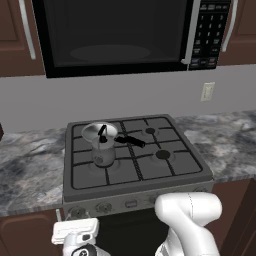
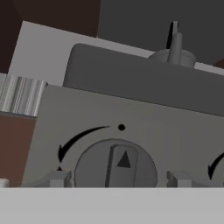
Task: Pick the kettle from the counter and place it on a stove burner. Then turn the burner on.
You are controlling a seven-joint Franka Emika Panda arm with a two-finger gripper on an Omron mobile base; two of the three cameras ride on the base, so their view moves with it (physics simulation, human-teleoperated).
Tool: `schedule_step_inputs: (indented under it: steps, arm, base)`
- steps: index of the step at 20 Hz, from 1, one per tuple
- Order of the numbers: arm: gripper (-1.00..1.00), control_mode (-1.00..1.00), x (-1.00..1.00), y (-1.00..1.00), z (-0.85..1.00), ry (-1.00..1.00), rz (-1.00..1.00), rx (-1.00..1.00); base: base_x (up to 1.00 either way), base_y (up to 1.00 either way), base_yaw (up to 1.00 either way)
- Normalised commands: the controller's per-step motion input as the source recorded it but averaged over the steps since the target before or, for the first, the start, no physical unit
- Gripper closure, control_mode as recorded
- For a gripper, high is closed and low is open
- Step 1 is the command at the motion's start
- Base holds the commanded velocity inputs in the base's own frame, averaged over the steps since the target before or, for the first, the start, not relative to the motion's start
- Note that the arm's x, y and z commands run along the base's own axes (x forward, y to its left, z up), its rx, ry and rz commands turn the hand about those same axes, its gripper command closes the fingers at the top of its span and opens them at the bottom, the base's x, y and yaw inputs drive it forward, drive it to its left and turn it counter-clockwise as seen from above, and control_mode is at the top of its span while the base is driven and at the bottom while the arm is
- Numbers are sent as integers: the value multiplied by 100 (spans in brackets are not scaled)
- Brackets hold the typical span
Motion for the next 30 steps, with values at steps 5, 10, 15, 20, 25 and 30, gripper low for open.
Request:
schedule_step_inputs:
  steps: [5, 10, 15, 20, 25, 30]
  arm:
    - [-100, -100, 27, 0, -3, 0, 0, 0]
    - [100, -100, 27, -3, 0, 0, 0, 0]
    - [100, -100, 32, -8, 0, 1, 0, 0]
    - [100, -100, 15, -1, 0, 1, 0, 0]
    - [100, -100, 0, 0, 0, 0, 0, 0]
    - [100, -100, 2, 0, 0, 0, 0, -4]
  base:
    - [0, 0, 0]
    - [0, 0, 0]
    - [0, 0, 0]
    - [0, 0, 0]
    - [0, 0, 0]
    - [0, 0, 0]
